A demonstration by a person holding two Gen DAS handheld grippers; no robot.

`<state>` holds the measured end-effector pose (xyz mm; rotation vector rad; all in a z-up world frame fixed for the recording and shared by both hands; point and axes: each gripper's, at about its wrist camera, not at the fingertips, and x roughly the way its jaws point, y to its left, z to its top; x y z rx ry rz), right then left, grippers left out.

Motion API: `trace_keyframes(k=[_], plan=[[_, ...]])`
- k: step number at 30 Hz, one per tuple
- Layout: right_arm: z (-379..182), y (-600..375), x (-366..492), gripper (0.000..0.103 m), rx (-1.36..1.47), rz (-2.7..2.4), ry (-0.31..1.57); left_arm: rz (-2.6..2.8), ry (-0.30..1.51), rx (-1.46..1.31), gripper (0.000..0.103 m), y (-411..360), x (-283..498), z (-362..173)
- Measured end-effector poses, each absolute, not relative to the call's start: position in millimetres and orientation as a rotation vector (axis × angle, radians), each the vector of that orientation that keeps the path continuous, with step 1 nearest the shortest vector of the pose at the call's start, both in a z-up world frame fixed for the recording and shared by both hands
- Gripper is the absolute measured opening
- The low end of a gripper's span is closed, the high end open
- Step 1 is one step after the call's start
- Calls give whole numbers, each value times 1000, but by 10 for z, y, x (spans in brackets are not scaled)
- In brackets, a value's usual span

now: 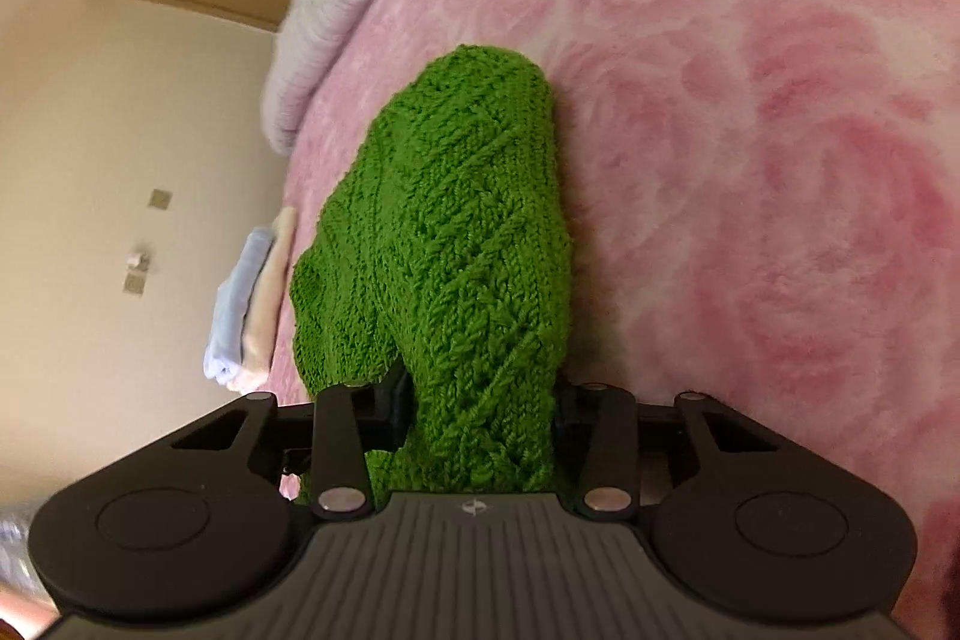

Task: Fold clothes
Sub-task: 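Grasp the folded vest with both grippers and lift it off the bed, then carry the vest with both grippers and lower it onto the towel stack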

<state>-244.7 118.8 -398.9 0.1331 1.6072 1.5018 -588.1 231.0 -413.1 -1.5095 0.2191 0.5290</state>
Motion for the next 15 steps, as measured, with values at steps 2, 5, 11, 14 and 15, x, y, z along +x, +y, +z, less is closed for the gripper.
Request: trace_keyframes(k=[2,5,11,14,15], plan=[[-3845,1228,-2477,37,119,1466,1630,550,254,-1537,26,2361,-5855,-4031],[-3602,1292,-2529,36,97,1415,1661,575,313,-1518,24,2454,-5820,-3756],[-2801,1406,-2635,35,134,1384,1712,634,286,-1518,23,2591,-5968,-2835],[-2302,1500,-2727,35,148,1414,1735,673,250,-1498,23,2565,-6144,-2250],[-2161,1548,-2774,35,148,1430,1743,689,229,-1492,23,2554,-6238,-2081]])
